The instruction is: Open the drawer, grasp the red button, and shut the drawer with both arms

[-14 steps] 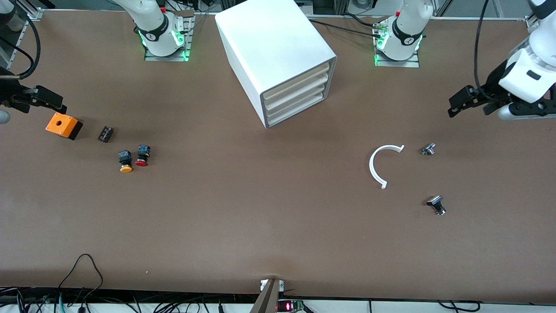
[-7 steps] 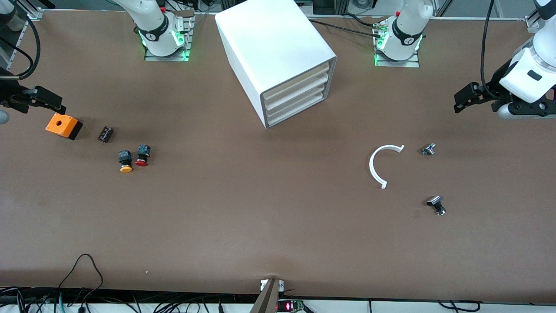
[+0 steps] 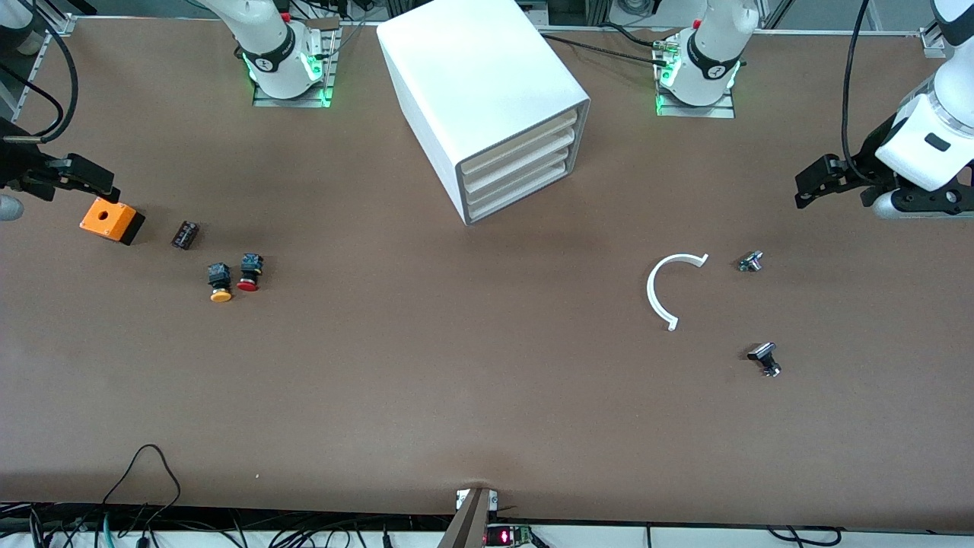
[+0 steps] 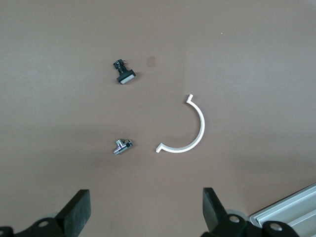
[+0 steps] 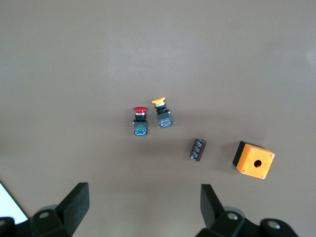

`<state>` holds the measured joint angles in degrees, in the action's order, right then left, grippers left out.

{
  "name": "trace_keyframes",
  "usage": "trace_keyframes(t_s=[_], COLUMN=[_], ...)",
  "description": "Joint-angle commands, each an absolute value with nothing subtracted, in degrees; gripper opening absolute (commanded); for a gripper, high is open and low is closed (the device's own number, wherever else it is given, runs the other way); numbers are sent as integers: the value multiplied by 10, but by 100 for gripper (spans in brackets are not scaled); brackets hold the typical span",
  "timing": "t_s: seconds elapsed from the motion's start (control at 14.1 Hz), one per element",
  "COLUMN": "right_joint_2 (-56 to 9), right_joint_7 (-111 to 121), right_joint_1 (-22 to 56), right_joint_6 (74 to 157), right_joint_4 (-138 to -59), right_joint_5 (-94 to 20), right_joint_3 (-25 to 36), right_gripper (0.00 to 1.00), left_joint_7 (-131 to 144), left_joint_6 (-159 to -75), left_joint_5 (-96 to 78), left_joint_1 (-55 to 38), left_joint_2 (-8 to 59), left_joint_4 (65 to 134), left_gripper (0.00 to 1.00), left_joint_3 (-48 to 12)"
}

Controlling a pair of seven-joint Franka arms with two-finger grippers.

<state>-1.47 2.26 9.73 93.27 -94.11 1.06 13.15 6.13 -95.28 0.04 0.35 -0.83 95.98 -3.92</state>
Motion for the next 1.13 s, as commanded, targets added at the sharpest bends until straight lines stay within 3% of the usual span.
trace_keyframes(t_s=[0.0,0.5,1.06], right_joint_2=[-4,-4,-5], right_joint_7=[12,21,13], right_joint_1=[80,33,32], right_joint_6=[936,937,942], right_joint_4=[-947,-947,-944], right_joint_5=[18,13,-1], right_joint_3=[115,81,84], right_gripper=[100,100,100], left_joint_7=[53,53,48], left_joint_6=[-947,-948,-949], left_joint_5=[0,-1,-1], left_joint_1=[2,3,2], left_joint_2=[1,2,3], left_joint_4=[940,940,940], left_gripper=[100,100,100], left_joint_3=[-40,-40,-40])
